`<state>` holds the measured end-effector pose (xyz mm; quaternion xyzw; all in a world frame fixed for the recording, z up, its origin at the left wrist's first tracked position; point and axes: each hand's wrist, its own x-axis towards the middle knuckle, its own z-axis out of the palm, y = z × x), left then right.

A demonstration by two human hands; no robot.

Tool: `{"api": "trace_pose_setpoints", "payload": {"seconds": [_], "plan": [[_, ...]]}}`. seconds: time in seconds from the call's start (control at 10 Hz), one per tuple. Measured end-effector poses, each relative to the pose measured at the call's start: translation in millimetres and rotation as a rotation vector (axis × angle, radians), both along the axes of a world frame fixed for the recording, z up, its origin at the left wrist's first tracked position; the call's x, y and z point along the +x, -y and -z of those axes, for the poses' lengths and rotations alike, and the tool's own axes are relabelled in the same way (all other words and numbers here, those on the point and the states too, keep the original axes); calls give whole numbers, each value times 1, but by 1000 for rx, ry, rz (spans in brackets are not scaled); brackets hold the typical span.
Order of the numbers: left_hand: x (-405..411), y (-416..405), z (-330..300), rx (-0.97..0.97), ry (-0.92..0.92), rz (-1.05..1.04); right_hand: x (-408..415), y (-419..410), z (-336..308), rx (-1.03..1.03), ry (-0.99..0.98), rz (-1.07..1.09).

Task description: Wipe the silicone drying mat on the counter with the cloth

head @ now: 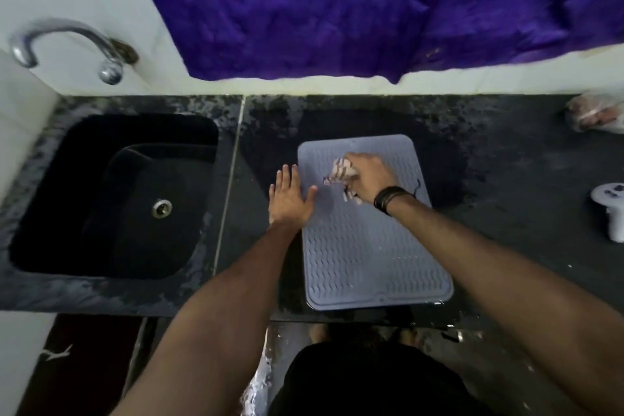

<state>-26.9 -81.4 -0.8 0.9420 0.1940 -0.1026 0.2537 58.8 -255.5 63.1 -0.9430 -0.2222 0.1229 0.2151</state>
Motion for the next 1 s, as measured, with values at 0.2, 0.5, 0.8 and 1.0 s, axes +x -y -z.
{"api": "trace_pose_setpoints", "payload": {"seconds": [0.2,0.5,0.8,1.0], "plan": [[8,-69,-21,40,11,-49,64,-106,-4,-98,111,-51],[11,-124,-15,112,-9,-42,102,-226,38,-343,171,-261],[34,-122,-53,146,-56,68,109,-208,-4,-397,-51,-282],[71,-103,-141,216,74,104,137,-166,-106,-425,129,-198]]}}
